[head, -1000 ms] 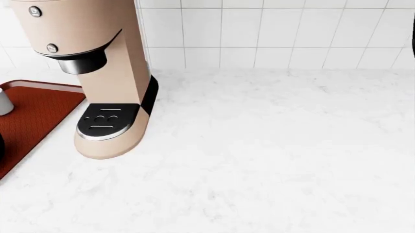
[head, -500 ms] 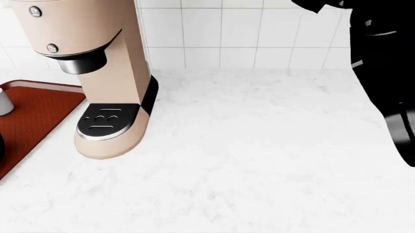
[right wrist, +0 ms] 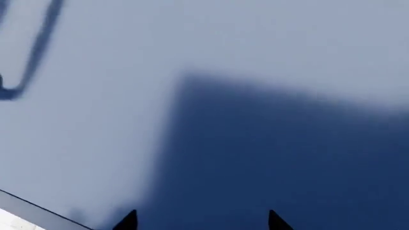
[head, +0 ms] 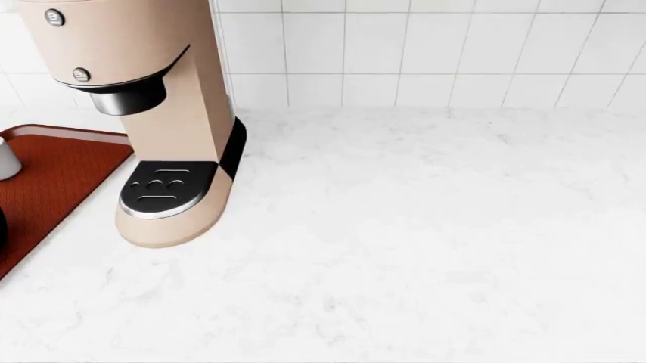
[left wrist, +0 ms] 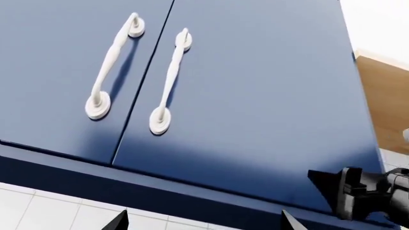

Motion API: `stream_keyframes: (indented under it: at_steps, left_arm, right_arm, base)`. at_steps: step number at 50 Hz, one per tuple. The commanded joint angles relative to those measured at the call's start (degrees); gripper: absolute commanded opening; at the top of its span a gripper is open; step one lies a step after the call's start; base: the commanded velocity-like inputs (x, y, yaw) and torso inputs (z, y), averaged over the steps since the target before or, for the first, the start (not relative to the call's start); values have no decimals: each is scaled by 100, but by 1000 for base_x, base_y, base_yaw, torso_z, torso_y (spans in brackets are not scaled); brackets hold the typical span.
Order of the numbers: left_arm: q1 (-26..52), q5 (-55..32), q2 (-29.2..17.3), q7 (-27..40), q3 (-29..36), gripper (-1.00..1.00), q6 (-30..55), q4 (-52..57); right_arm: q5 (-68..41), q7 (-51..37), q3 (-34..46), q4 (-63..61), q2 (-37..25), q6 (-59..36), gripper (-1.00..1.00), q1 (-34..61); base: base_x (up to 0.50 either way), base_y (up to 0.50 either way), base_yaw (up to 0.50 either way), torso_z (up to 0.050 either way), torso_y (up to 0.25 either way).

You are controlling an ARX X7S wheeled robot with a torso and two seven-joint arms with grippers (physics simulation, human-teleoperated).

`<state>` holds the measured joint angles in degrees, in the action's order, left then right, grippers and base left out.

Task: Pick the kettle from the counter and place it on the tray. Then pick the mug from the cabinet and place it on the tray. Then close the cabinet doors.

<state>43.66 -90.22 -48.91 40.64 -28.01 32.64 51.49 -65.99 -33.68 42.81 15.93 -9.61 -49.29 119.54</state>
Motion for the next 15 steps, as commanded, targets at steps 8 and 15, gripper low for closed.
stream_keyframes:
  at_steps: [8, 15]
  left_arm:
    - [636, -327, -341, 397, 351, 100, -44, 46]
    - [1142, -498, -480, 683, 746, 100, -47, 93]
  right_arm:
    - [-2904, -2142, -1530, -3060, -1615, -653, 100, -326]
    - [-4314, -3310, -2096, -4611, -2650, -460, 100, -965]
  base:
    - [0, 0, 0, 0, 0]
    - [0, 0, 0, 0, 0]
